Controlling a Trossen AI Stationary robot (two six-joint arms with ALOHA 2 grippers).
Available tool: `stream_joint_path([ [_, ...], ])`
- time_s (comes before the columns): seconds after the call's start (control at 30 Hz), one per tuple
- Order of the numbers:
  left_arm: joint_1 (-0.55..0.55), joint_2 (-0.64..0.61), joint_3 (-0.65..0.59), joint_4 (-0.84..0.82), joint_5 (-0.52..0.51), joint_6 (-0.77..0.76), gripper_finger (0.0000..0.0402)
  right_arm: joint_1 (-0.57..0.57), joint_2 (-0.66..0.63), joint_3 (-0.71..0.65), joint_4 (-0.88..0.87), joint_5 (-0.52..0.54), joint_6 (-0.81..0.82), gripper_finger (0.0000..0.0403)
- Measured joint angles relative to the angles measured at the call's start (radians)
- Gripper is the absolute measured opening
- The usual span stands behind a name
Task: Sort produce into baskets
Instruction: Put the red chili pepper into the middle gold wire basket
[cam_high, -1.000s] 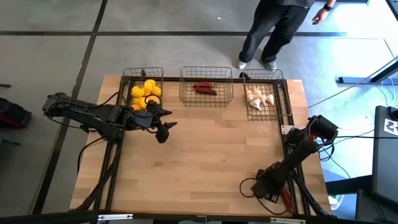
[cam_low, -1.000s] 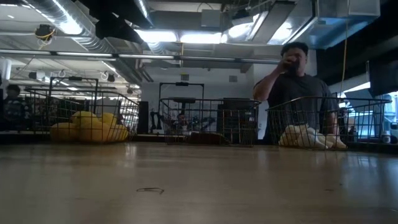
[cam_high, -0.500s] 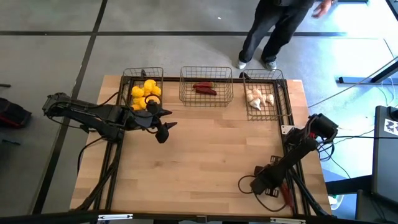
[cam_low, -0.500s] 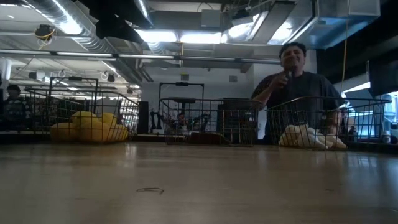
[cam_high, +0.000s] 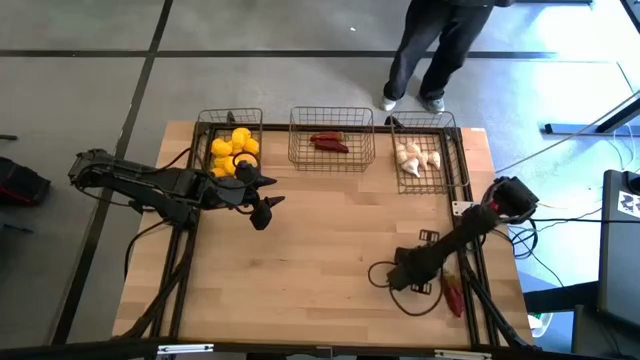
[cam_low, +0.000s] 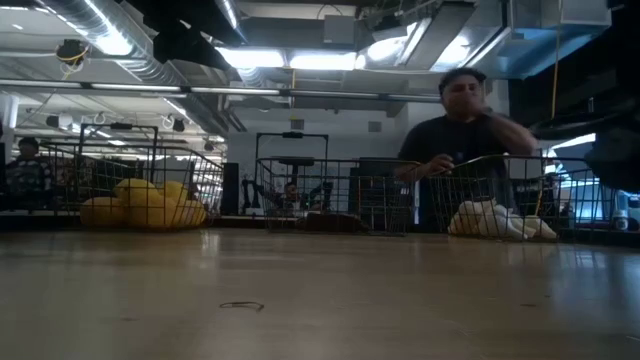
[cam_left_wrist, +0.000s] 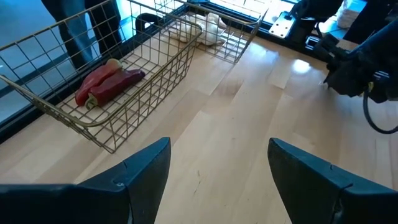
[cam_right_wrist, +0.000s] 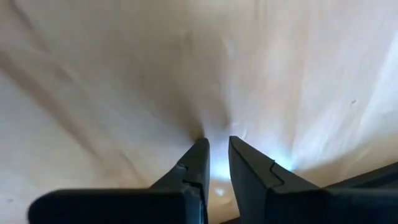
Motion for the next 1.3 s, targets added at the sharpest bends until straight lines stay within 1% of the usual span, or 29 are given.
stream_joint_path([
  [0.13, 0.0, 0.0, 0.0, 0.001, 0.0, 0.0, 0.0265, -0.009, 0.0, 0.05, -0.072, 0.066, -0.03, 0.0057],
  [0.27, 0.0, 0.0, 0.0, 0.001, 0.0, -0.001, 0.0265, -0.006, 0.0, 0.131, -0.151, 0.14, -0.058, 0.0064],
  [0.37, 0.0, 0.0, 0.0, 0.001, 0.0, 0.001, 0.0265, -0.006, 0.0, 0.181, -0.191, 0.168, -0.063, 0.0091],
  [0.53, 0.0, 0.0, 0.0, 0.0, 0.0, 0.003, 0.0265, 0.011, 0.0, 0.239, -0.304, 0.175, -0.021, 0.0161],
  [0.6, 0.0, 0.0, 0.0, 0.0, 0.0, 0.003, 0.0265, 0.039, 0.0, 0.249, -0.33, 0.145, 0.007, 0.0187],
  [0.67, -0.001, 0.0, 0.0, 0.001, 0.0, 0.003, 0.0265, 0.078, -0.002, 0.246, -0.318, 0.082, 0.051, 0.0208],
  [0.8, -0.007, 0.0, 0.0, 0.001, 0.0, 0.001, 0.0265, 0.168, -0.003, 0.221, -0.29, -0.022, 0.148, 0.0236],
  [0.87, -0.012, 0.0, 0.0, 0.01, 0.003, 0.0, 0.0265, 0.202, -0.003, 0.214, -0.294, -0.084, 0.19, 0.024],
  [0.97, -0.025, 0.0, -0.005, 0.061, 0.036, 0.004, 0.0265, 0.239, -0.004, 0.213, -0.287, -0.169, 0.25, 0.0239],
  [1.03, -0.036, 0.0, -0.015, 0.104, 0.059, 0.003, 0.0265, 0.26, -0.006, 0.213, -0.265, -0.196, 0.297, 0.0236],
  [1.1, -0.046, 0.0, -0.028, 0.125, 0.075, 0.002, 0.0265, 0.267, -0.006, 0.206, -0.24, -0.2, 0.357, 0.0235],
  [1.3, -0.058, 0.0, -0.073, 0.129, 0.079, -0.034, 0.0265, 0.264, -0.007, 0.113, -0.118, -0.253, 0.458, 0.0234],
])
